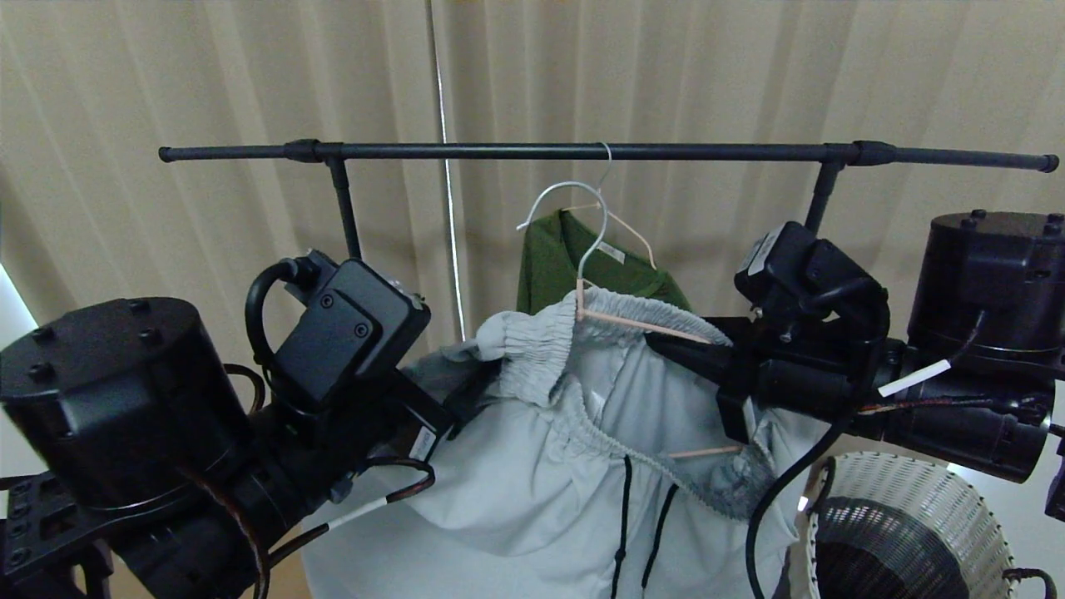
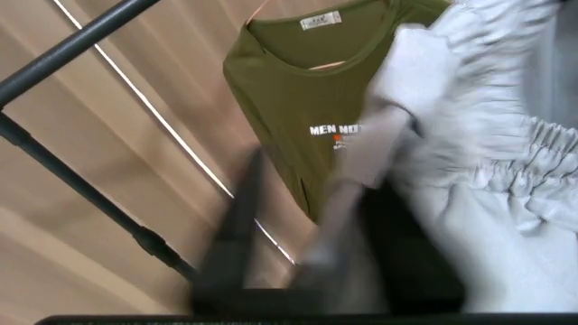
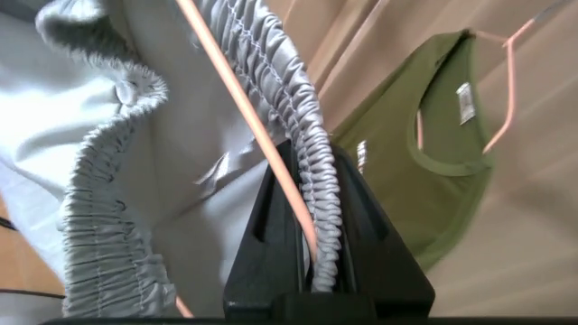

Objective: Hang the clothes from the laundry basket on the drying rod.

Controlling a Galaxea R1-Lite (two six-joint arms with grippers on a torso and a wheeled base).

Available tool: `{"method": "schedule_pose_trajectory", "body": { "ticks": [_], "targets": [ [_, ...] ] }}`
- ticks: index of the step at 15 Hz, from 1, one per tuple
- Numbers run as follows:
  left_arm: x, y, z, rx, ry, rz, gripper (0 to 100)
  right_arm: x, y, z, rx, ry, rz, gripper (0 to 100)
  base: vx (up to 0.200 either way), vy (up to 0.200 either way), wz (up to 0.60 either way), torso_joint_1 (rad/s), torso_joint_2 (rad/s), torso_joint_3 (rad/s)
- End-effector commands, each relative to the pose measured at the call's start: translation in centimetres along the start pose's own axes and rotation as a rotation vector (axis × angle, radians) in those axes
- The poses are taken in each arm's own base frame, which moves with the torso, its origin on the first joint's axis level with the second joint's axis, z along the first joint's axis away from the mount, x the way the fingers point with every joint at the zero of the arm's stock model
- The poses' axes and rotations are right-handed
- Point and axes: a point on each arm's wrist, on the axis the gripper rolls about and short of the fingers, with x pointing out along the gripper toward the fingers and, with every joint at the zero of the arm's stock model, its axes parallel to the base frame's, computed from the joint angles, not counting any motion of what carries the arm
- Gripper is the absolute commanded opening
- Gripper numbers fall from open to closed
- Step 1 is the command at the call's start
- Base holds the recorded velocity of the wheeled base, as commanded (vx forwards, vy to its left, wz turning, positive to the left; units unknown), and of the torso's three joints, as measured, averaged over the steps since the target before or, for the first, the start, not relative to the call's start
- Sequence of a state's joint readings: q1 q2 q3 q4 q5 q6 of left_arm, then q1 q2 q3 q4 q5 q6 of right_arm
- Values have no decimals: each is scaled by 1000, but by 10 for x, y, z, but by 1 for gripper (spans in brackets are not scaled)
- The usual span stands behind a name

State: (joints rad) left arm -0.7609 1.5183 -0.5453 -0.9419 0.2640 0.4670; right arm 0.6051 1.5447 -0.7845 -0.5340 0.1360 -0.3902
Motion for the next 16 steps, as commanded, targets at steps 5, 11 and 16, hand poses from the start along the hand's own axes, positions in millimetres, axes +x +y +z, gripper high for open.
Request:
{"method": "schedule_pose_trajectory", "body": {
  "ticks": [5, 11, 16],
  "targets": [
    [-29, 12, 9, -18, -84, -56, 100, -23, -14, 3, -59, -21, -74, 0, 0, 0, 0, 0, 0, 0],
    [-55, 17, -19, -80, 6, -82, 100, -59, -36, 12, -65, -69, -206, 0, 0, 0, 0, 0, 0, 0],
    [-60, 19, -46, -103, 102, -87, 100, -80, -33, 19, -74, -120, -226, 0, 0, 0, 0, 0, 0, 0]
  ]
}}
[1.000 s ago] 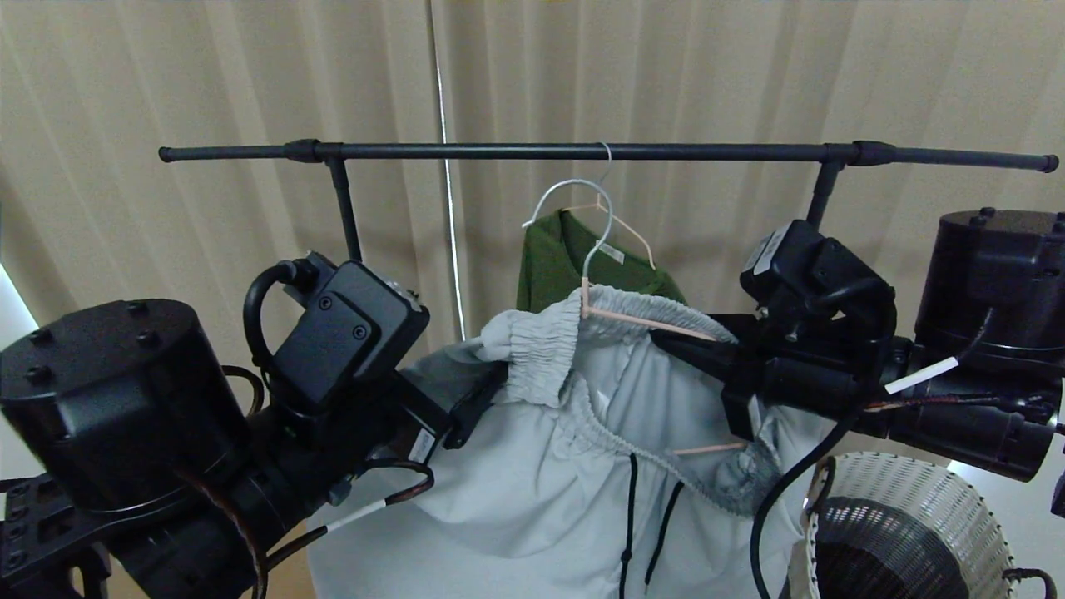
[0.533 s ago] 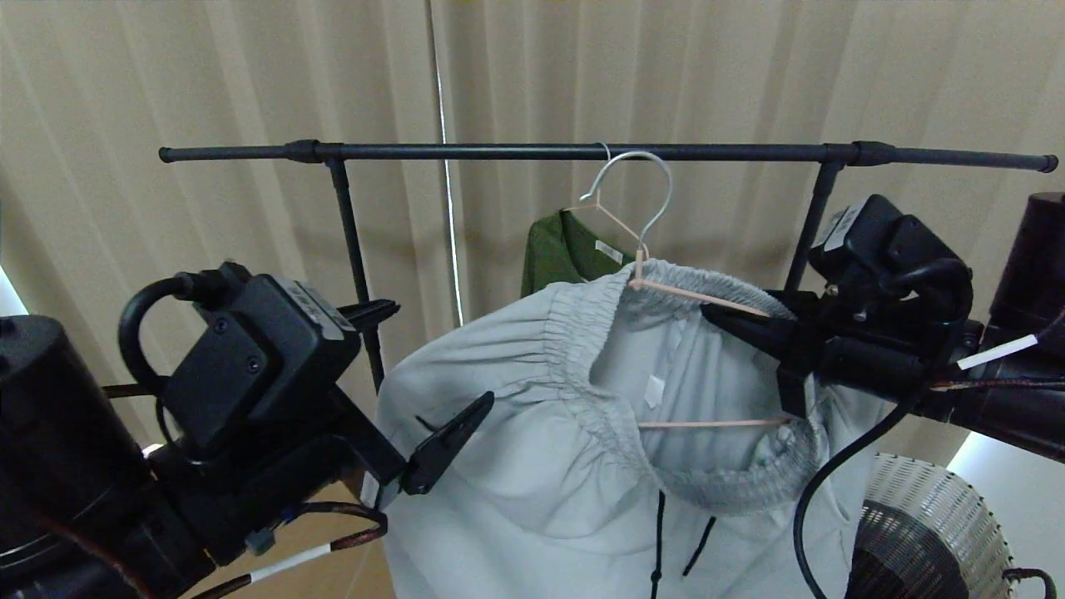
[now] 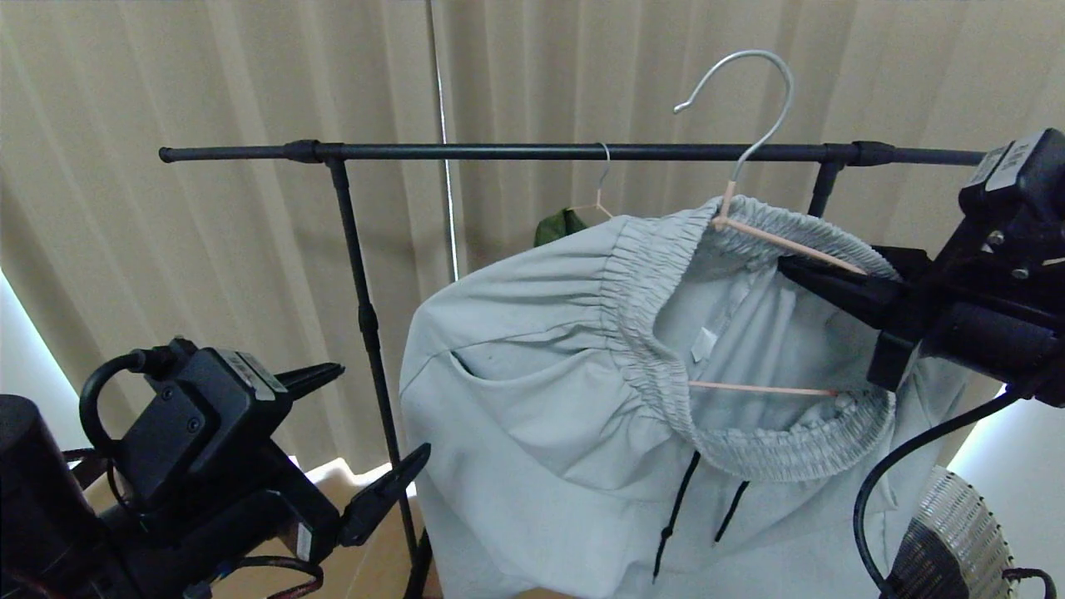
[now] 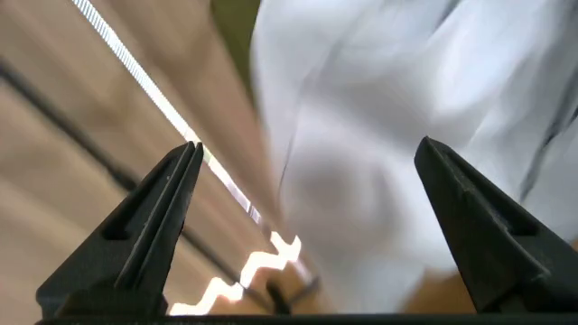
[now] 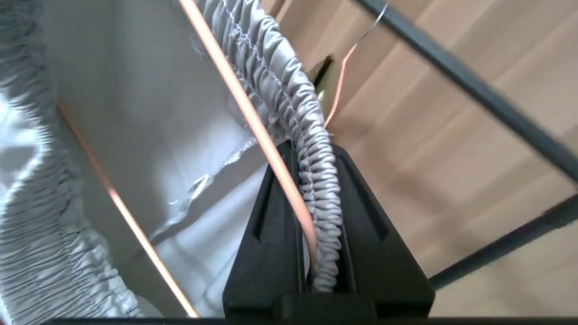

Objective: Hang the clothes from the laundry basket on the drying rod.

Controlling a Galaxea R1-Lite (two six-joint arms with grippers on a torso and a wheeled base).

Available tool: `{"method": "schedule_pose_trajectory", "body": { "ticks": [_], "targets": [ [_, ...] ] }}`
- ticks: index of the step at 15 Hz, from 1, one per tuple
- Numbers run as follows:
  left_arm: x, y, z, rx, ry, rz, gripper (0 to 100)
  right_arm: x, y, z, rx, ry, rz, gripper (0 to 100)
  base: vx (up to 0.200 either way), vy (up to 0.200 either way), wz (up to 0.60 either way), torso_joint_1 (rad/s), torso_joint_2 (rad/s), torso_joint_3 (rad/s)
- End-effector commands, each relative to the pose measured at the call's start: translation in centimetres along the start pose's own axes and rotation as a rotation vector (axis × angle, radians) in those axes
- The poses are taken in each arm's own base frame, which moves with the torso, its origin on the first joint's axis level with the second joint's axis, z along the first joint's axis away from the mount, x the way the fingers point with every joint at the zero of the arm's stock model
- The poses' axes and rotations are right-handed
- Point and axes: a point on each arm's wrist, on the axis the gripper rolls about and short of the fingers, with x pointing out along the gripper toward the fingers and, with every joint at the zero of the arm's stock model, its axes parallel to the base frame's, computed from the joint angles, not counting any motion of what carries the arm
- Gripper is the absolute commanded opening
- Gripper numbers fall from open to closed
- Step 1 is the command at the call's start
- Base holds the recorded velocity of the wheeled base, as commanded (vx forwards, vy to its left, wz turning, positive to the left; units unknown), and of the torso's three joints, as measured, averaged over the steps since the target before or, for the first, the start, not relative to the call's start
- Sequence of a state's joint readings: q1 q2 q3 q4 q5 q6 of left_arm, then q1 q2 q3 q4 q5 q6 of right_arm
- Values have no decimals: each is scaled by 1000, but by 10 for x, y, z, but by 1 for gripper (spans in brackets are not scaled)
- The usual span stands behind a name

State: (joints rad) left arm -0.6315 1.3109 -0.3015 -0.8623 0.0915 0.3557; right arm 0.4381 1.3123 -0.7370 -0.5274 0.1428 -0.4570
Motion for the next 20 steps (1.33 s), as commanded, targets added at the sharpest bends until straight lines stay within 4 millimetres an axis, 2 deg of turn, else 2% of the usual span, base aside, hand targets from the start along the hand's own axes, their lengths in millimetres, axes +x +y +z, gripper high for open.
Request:
{"method": "schedule_pose_trajectory", "body": {
  "ticks": [1, 4, 5, 11, 16, 20],
  "targets": [
    [1, 1, -3, -4, 9, -2, 100, -10, 0, 4, -4, -26, -7, 0, 0, 0, 0, 0, 0, 0],
    [8, 7, -1, -9, 16, 27, 100, -12, 2, 8, -5, -43, 2, 0, 0, 0, 0, 0, 0, 0],
    [12, 10, -2, -11, 30, 42, 0, -13, 2, 9, -7, -49, -1, 0, 0, 0, 0, 0, 0, 0],
    [16, 14, -13, -3, 82, 71, 0, -13, 2, 9, -7, -45, -5, 0, 0, 0, 0, 0, 0, 0],
    [1, 41, -32, -2, 163, 221, 0, -18, -3, 9, -7, -42, -36, 0, 0, 0, 0, 0, 0, 0],
    [-4, 41, -31, -1, 156, 234, 0, -19, -3, 9, -8, -44, -36, 0, 0, 0, 0, 0, 0, 0]
  ]
}}
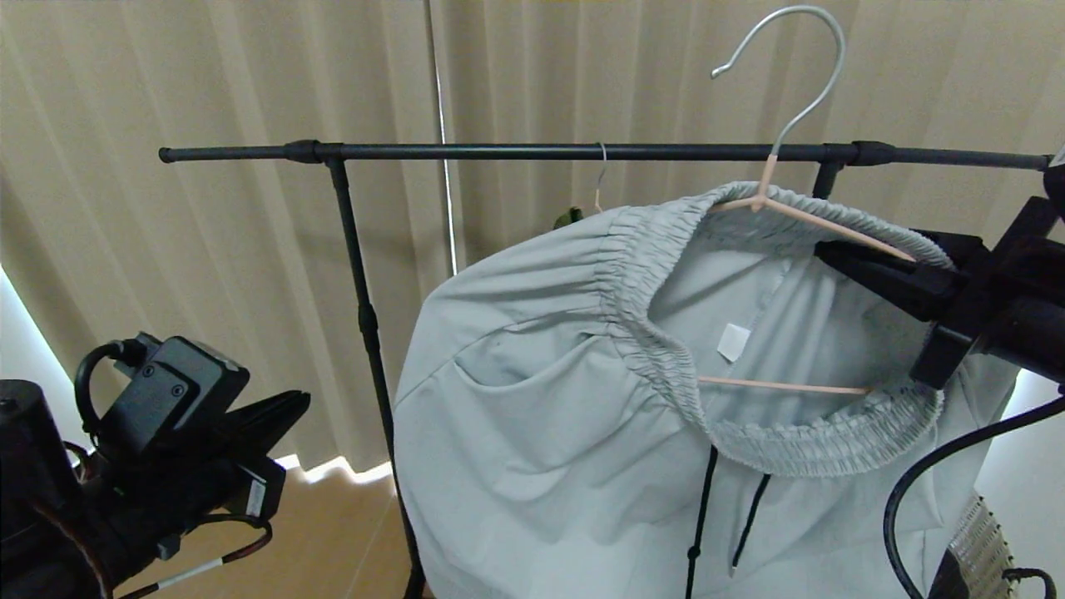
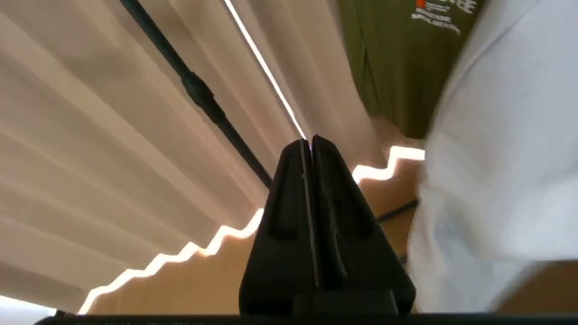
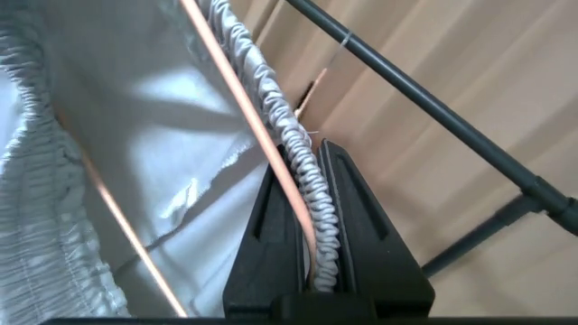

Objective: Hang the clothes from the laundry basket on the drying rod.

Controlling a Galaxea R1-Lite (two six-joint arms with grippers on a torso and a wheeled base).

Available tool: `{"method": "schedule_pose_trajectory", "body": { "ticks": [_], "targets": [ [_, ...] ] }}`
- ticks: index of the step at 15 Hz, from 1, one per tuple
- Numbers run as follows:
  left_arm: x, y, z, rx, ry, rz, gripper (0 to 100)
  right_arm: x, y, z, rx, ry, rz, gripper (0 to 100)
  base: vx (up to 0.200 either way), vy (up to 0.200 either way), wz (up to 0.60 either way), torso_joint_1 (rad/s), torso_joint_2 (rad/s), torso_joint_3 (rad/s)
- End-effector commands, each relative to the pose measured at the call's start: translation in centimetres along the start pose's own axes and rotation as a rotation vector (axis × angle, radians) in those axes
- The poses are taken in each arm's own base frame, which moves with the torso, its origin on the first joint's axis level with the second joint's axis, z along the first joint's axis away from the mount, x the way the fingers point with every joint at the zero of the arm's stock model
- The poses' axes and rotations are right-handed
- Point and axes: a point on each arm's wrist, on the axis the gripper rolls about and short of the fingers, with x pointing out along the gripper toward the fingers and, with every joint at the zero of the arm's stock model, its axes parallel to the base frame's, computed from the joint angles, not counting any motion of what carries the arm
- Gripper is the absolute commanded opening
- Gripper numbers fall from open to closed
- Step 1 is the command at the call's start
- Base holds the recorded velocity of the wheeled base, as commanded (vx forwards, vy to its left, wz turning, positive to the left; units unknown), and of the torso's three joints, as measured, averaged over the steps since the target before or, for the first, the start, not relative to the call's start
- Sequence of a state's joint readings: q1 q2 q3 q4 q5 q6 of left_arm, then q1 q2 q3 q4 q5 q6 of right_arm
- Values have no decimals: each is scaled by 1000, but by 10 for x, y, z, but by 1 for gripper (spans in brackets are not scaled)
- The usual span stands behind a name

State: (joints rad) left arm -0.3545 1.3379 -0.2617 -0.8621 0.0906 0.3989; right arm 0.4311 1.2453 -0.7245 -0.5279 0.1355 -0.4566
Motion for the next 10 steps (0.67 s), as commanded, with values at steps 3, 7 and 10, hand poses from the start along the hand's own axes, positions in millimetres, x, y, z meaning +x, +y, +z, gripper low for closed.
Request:
{"method": "schedule_pose_trajectory", "body": {
  "ticks": [3, 7, 10],
  "targets": [
    [-9, 1, 2, 0, -31, 7, 100, -4, 0, 1, 0, 4, -6, 0, 0, 0, 0, 0, 0, 0],
    [-37, 5, 3, -11, -111, 35, 100, -11, 0, -2, 4, 83, -54, 0, 0, 0, 0, 0, 0, 0],
    [-56, 4, -2, -21, -148, 52, 100, -21, -8, -7, 7, 152, -112, 0, 0, 0, 0, 0, 0, 0]
  ]
}}
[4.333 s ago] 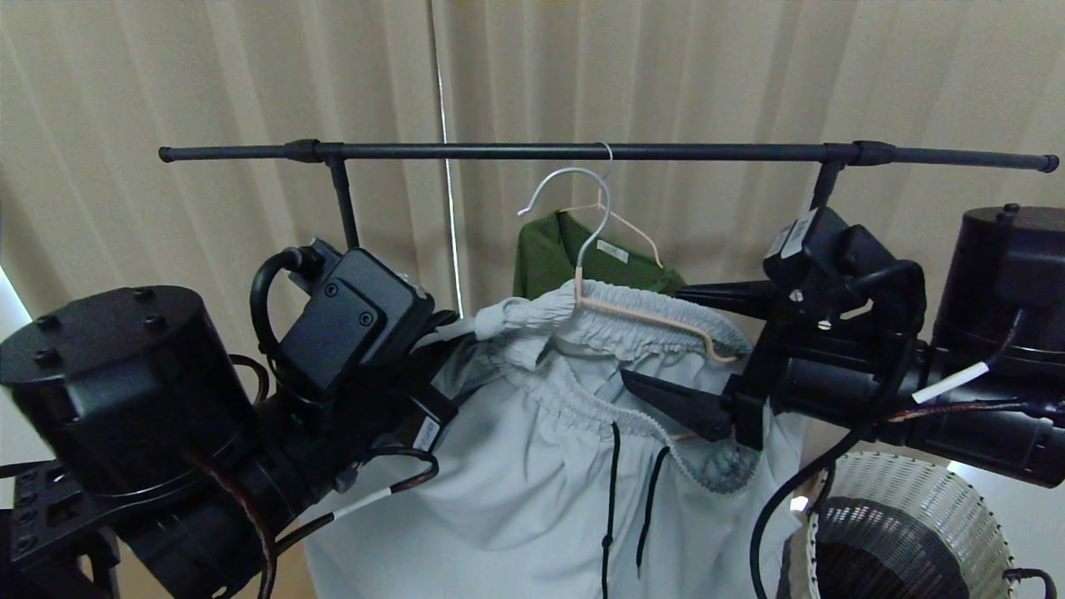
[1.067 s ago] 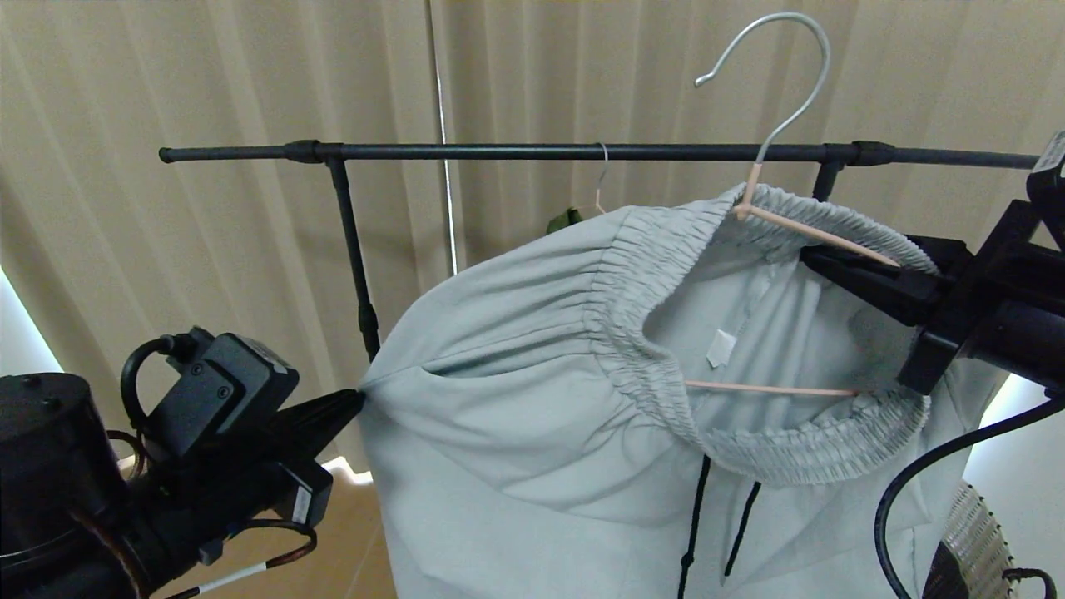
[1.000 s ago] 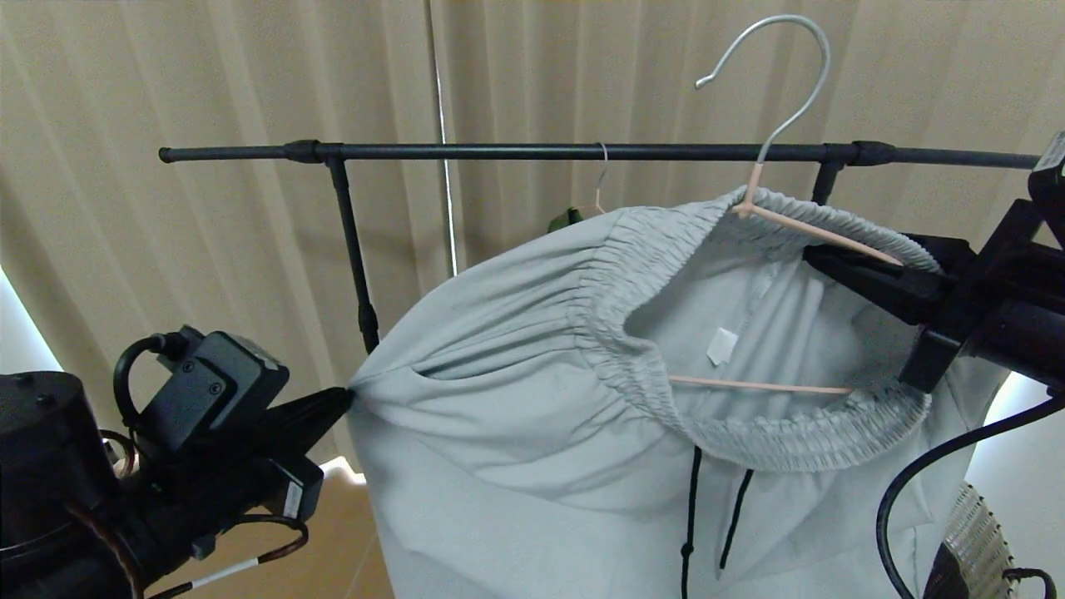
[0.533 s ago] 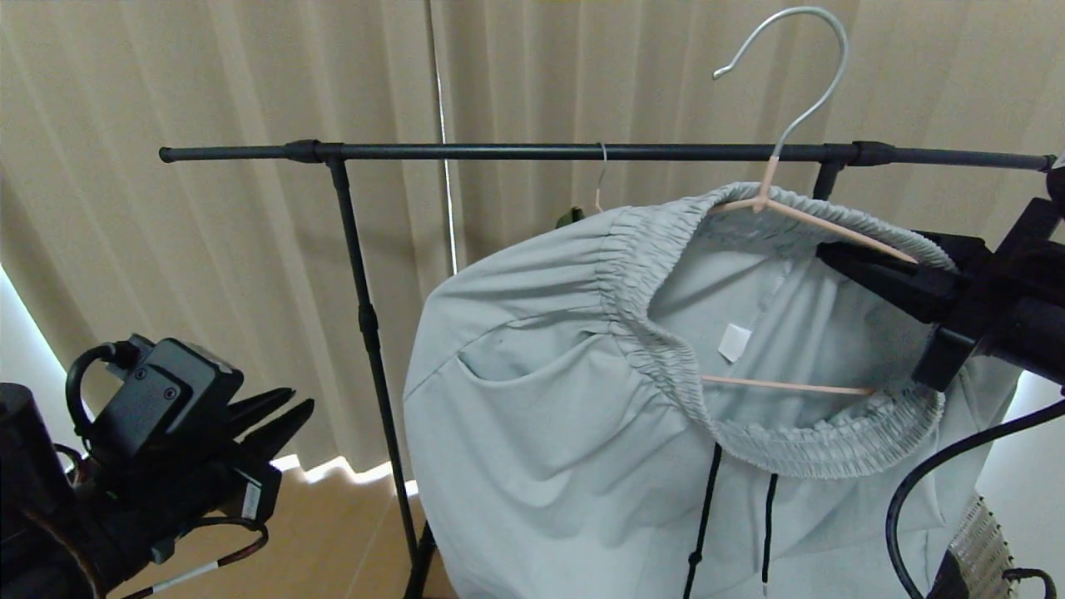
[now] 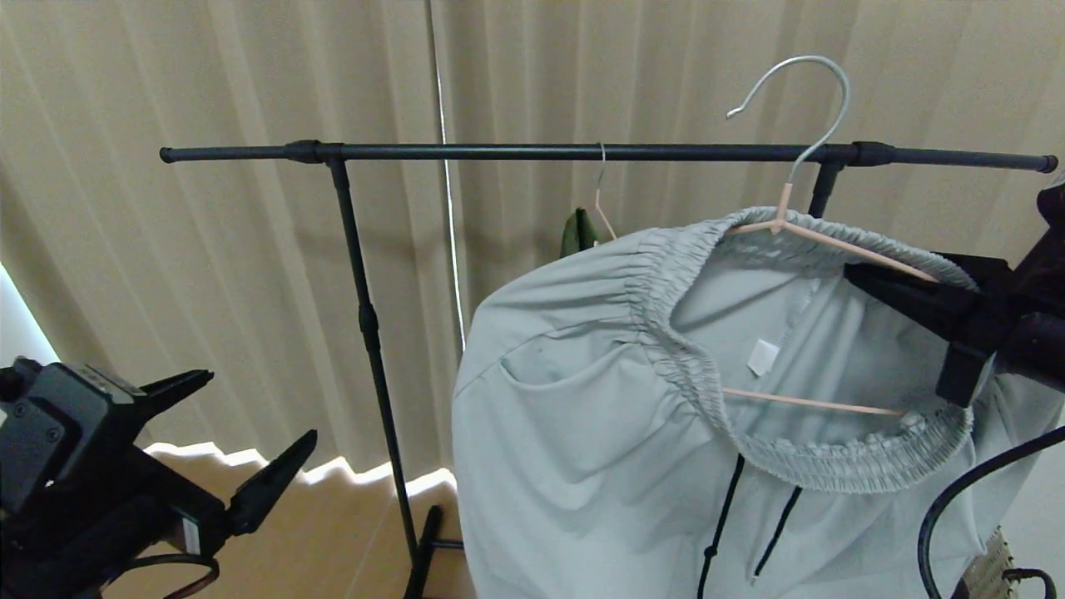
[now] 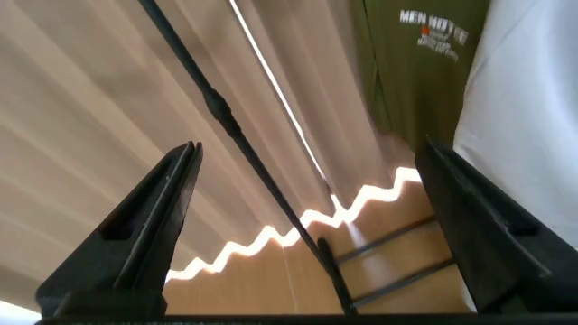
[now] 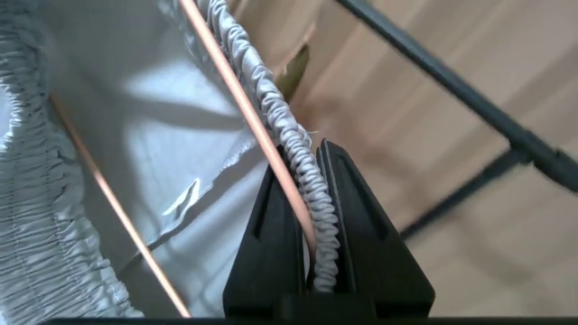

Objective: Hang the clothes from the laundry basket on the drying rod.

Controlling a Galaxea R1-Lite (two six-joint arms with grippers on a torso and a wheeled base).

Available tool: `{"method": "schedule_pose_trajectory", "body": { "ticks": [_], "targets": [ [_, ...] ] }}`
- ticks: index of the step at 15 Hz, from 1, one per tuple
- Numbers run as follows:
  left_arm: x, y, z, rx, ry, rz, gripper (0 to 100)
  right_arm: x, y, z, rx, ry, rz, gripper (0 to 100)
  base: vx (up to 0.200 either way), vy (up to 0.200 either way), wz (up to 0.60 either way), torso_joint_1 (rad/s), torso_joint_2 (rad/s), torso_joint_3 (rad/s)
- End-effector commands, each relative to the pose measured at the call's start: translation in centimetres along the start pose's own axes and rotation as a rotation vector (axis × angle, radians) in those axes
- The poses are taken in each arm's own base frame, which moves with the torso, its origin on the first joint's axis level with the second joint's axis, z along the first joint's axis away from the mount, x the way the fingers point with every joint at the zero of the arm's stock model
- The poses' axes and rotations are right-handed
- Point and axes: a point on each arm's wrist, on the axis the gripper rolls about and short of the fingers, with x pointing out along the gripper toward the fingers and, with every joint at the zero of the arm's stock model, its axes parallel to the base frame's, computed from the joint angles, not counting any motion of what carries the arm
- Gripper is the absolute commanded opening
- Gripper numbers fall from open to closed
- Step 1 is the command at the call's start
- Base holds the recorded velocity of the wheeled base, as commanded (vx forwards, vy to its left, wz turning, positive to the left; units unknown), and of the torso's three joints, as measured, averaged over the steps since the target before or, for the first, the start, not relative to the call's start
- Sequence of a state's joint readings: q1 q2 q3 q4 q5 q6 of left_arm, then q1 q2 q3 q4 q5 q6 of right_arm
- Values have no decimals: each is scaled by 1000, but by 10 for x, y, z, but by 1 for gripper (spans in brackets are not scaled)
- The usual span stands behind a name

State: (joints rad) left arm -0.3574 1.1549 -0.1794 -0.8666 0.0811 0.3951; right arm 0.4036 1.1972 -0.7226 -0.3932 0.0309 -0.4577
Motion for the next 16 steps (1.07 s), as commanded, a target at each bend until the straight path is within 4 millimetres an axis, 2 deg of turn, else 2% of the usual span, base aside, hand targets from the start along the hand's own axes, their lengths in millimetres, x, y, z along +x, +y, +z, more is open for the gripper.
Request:
{"method": "schedule_pose_trajectory", "body": {
  "ticks": [1, 4, 5, 7, 11, 16],
  "targets": [
    [-24, 2, -1, -30, -61, 33, 100, -13, -9, -5, 5, 49, -51, 0, 0, 0, 0, 0, 0, 0],
    [-47, -1, -13, -118, -89, 42, 100, -35, -14, -14, 18, 137, -89, 0, 0, 0, 0, 0, 0, 0],
    [-47, -1, -14, -127, -89, 43, 100, -37, -15, -15, 21, 146, -95, 0, 0, 0, 0, 0, 0, 0],
    [-47, -1, -18, -181, -62, 56, 100, -54, -23, -23, 38, 224, -173, 0, 0, 0, 0, 0, 0, 0],
    [-36, 10, -15, -225, -31, 129, 100, -83, -43, -36, 90, 388, -397, 0, 0, 0, 0, 0, 0, 0],
    [-39, 8, -17, -223, -30, 126, 100, -89, -54, -40, 101, 459, -540, 0, 0, 0, 0, 0, 0, 0]
  ]
}}
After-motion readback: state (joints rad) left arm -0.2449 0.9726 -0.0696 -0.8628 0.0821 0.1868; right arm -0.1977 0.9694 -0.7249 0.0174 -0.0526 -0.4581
